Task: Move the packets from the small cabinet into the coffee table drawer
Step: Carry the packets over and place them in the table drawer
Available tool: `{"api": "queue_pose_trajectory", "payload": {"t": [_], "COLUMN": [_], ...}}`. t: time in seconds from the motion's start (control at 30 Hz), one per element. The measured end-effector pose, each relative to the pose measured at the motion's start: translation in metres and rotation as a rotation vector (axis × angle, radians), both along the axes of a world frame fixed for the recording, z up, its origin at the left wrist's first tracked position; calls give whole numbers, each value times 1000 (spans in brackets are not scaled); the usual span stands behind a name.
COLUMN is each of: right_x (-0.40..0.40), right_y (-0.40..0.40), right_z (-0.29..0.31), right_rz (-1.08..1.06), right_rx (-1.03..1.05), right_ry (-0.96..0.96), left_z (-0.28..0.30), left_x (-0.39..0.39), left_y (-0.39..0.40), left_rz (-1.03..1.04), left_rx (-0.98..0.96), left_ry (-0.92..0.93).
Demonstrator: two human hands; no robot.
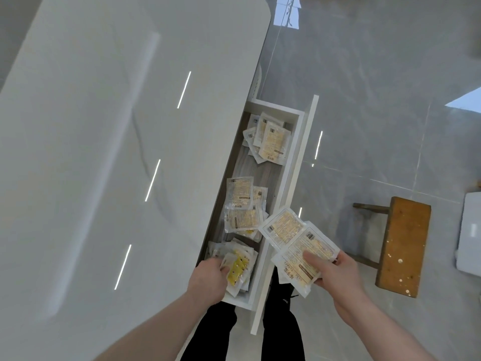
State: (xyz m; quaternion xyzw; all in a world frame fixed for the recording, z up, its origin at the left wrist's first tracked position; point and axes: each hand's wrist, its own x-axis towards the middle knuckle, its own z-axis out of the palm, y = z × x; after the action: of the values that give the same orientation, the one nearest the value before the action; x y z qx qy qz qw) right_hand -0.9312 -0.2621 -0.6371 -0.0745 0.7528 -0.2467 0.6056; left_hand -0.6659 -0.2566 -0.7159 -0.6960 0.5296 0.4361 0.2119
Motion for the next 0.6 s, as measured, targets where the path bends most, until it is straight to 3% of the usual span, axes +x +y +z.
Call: {"api": "queue_pose_trajectory", "payload": {"t": [0.17,0.33,0.43,0.53,0.6], "right_x": [-3,-3,-2,0,1], "right_y": [-9,-21,-29,-38,-45], "right_z": [4,2,1,2,4], "right_rz": [-14,-65,-99,-109,-124], "right_rx": [-9,-6,1,2,0], "right_ry": [-2,-9,-22,-34,-41], "left_z": [18,7,2,6,16], "left_x": [-12,-30,-40,-43,-40], "left_y": [-37,-97,-125,-142,-154], "left_rz": [124,267,202,-68,-204], "left_rx": [-110,-26,-56,-100,-248], "left_ry": [132,236,268,173,135]}}
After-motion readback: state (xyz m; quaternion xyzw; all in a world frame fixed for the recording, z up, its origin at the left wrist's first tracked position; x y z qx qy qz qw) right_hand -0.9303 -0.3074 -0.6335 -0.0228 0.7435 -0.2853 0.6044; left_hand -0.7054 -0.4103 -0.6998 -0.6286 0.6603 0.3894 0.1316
